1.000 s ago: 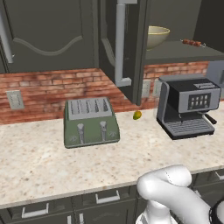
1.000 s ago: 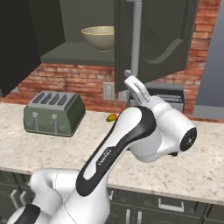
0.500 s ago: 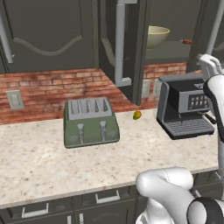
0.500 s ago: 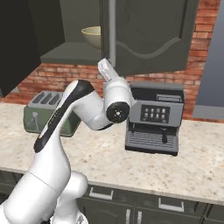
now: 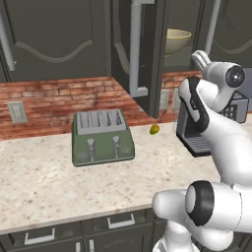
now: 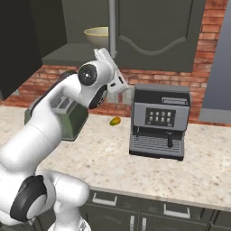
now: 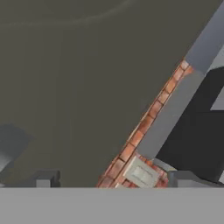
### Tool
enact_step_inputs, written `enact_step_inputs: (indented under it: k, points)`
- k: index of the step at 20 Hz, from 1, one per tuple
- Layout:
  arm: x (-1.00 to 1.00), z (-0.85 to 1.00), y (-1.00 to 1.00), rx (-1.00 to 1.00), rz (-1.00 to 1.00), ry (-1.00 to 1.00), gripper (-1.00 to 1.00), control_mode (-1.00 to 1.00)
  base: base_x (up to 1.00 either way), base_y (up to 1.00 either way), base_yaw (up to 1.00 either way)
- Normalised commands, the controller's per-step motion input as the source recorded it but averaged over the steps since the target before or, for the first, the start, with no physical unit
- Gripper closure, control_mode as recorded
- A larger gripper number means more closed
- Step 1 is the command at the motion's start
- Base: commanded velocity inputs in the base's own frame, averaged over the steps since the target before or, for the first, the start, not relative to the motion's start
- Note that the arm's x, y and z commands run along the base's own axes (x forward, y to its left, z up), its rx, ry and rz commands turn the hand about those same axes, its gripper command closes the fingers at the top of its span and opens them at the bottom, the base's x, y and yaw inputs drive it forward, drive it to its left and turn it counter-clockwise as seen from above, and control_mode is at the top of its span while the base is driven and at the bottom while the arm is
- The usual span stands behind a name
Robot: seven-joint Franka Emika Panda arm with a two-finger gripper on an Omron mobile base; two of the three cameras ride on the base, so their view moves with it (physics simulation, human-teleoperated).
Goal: Pick the mug and place it in the sink. Pick the bowl and place it in the open cabinet and then close the cabinet.
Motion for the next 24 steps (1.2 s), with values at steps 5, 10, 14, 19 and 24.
enact_step_inputs:
  k: [5,10,14,19,24]
  points:
    - [0.95,0.03,-0.01,-0.03,-0.19,0.36,-1.0,-1.0,0.0,0.0,0.0]
    - [0.57,0.0,-0.2,0.0,-0.12,0.24,-1.0,-1.0,0.0,0.0,0.0]
    - [-0.47,-0.09,-0.04,0.0,0.0,-0.09,-1.0,-1.0,0.0,0.0,0.0]
    - [-1.0,-0.41,-0.2,0.07,0.0,-0.51,-1.0,-1.0,0.0,0.0,0.0]
    - [-0.93,-0.61,-0.37,0.18,0.03,-0.42,-1.0,-1.0,0.0,0.0,0.0]
